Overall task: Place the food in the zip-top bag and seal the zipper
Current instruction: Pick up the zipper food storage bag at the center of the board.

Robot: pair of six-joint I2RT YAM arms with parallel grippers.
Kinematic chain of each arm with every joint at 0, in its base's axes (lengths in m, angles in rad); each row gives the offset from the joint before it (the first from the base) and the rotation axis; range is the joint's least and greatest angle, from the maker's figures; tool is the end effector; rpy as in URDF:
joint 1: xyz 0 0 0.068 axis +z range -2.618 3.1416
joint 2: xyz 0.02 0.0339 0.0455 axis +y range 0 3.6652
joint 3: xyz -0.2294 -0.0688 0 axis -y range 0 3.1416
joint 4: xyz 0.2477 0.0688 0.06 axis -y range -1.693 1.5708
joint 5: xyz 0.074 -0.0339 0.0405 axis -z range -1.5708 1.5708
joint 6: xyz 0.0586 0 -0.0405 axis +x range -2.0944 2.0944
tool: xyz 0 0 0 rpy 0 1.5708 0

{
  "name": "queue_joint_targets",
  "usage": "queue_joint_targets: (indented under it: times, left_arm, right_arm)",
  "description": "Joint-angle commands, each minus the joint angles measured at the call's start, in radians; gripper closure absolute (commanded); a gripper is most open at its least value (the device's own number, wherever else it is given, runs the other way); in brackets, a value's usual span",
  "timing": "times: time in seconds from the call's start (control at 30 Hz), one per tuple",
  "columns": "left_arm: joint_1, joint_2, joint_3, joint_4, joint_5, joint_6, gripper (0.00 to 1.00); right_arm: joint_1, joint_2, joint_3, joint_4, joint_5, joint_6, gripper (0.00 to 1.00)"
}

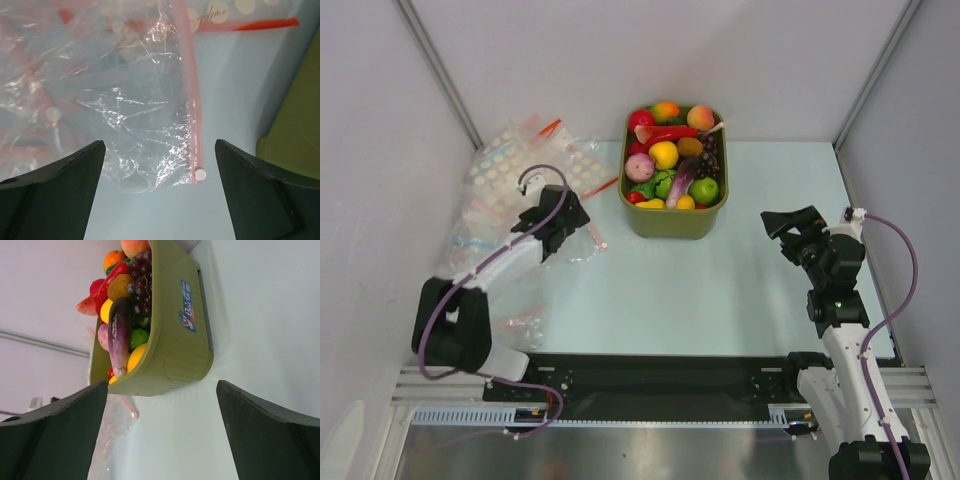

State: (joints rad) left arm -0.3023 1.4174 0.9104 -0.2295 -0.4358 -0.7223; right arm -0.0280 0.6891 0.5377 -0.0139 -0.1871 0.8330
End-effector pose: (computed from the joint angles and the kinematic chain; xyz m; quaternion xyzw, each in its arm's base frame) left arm 0.3174 -0.0731 0.1870 -0.2717 0.8548 -0.0216 0.4417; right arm 0.2269 0.0046 0.2597 0.2622 0.7156 0.3177 0.5641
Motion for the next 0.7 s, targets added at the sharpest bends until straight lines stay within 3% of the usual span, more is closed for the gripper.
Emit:
queue_joint_targets:
  times: [0.0, 0.17, 0.67]
  left_arm:
    - [-0.006, 0.136, 0.094, -0.022, 0.124, 0.083, 0.04]
    - [-0.018, 0.290, 0.235, -0.074, 0.102, 0.129, 0.06]
    - [-0.061, 0.471, 0.375, -0.146, 0.032, 0.141, 0.06]
  right_arm:
    - [0.000, -0.003, 0.001, 0.049, -0.015, -0.020, 0.03]
    - [0.000, 0.003, -0.007, 0.058, -0.014, -0.020, 0.03]
    - [0.000, 0.015, -0.007, 0.071, -0.043, -0.018, 0.03]
